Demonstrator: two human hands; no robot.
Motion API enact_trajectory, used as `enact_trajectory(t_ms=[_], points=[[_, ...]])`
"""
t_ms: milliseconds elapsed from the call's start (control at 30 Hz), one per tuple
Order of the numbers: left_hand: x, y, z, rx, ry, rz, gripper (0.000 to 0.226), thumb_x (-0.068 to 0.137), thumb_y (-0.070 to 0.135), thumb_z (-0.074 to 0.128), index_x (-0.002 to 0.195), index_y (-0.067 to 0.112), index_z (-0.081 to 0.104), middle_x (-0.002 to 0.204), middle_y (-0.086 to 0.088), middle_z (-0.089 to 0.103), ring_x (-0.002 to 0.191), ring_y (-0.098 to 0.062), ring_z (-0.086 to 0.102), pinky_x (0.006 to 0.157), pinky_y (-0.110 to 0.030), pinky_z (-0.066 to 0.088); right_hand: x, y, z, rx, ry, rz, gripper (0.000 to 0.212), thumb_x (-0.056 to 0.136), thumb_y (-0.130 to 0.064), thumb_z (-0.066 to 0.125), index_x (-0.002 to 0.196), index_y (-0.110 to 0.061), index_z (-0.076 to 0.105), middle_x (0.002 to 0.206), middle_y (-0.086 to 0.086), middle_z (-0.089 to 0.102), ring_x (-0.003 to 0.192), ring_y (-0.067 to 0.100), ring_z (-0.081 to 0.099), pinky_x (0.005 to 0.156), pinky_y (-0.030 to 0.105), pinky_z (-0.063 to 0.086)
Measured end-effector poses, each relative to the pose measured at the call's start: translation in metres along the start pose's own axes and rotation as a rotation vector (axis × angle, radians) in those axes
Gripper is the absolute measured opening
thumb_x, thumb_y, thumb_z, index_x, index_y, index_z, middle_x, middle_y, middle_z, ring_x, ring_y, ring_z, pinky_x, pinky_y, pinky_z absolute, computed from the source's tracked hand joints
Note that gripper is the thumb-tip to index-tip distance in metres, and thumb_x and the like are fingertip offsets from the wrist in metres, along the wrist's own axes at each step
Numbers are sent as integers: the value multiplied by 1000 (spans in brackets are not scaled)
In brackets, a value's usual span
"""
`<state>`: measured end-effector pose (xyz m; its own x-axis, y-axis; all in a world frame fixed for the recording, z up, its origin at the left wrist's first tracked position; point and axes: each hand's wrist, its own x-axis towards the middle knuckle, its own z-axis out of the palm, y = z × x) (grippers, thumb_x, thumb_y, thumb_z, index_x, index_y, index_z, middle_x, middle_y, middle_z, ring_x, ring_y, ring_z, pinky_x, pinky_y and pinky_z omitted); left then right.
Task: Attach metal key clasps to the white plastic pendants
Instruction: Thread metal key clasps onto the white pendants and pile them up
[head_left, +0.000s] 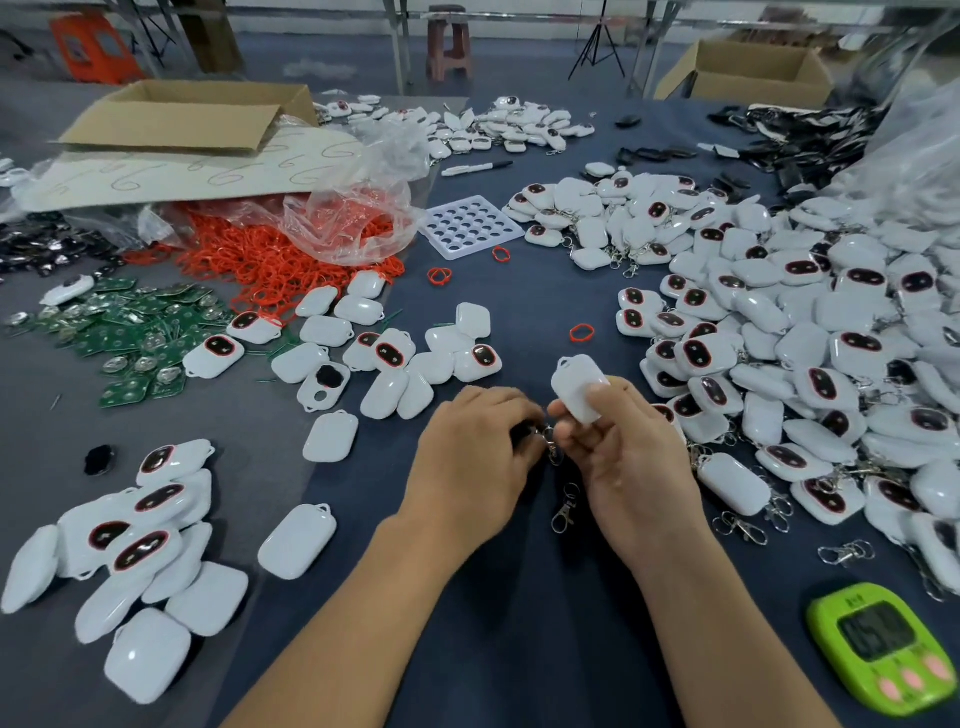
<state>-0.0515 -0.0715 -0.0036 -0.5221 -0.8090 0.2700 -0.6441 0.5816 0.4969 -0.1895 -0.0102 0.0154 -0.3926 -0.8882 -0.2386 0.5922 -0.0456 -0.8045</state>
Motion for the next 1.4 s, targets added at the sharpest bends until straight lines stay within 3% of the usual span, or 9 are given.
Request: enact_trajectory(t_ms=[100,200,333,467,600,700,933,1100,1400], points=[[-6,-6,-3,-109,43,-83,16,91,23,71,97,38,75,94,22,68,90,-3,55,83,-29,47,-2,-2,-3,-40,-55,1,17,98,-2,58,93,-10,73,82,15,72,62,16,63,65,23,57],[-8,-9,-8,-282,70,-236,23,87,23,74,88,46,74,84,28,69,82,1,60,73,-15,46,-3,-1,-2,-87,-96,-7,21,92,-5,66,85,-18,80,86,12,74,68,15,67,70,22,58],[-6,-8,-12,-435,101,-260,33,88,19,73,82,51,72,88,32,70,84,2,63,73,-9,46,-2,5,-2,-186,-72,-77,14,77,-11,72,90,-11,68,91,10,76,81,18,74,65,22,57],[-6,-7,-11,-479,110,-228,36,88,14,73,85,50,73,90,30,70,83,4,62,71,-6,43,-3,12,1,-360,-47,-171,20,72,-4,65,90,-12,58,84,8,73,69,19,66,54,23,50],[-6,-9,-11,-531,132,-205,37,89,11,74,86,49,75,90,28,72,82,2,63,70,-8,46,-3,21,2,-598,-21,-246,19,73,-15,73,85,-21,60,78,14,66,64,18,55,56,34,48],[-7,-9,-12,-526,98,-169,43,89,9,71,90,51,74,91,27,72,85,-1,65,73,-12,49,-2,23,2,-694,-29,-291,13,76,-17,76,83,-19,65,71,4,65,62,15,55,57,35,49],[-9,-7,-13,-462,128,-217,43,83,15,78,77,57,72,61,26,60,56,0,50,53,-8,40,-2,22,1,-702,-47,-264,11,78,-12,74,80,-23,70,70,2,70,60,15,65,56,27,52],[-7,-5,-17,-510,65,-253,27,81,25,81,83,52,75,69,27,69,56,3,53,53,-7,40,-1,19,2,-536,-18,-216,11,73,-8,71,77,-18,68,66,2,64,55,15,57,48,24,45],[-10,-2,-17,-422,44,-254,36,77,23,83,85,57,71,72,30,66,54,2,50,48,-7,37,-1,20,3,-555,-16,-252,15,76,-5,70,76,-19,66,64,-3,62,57,14,56,51,24,46]])
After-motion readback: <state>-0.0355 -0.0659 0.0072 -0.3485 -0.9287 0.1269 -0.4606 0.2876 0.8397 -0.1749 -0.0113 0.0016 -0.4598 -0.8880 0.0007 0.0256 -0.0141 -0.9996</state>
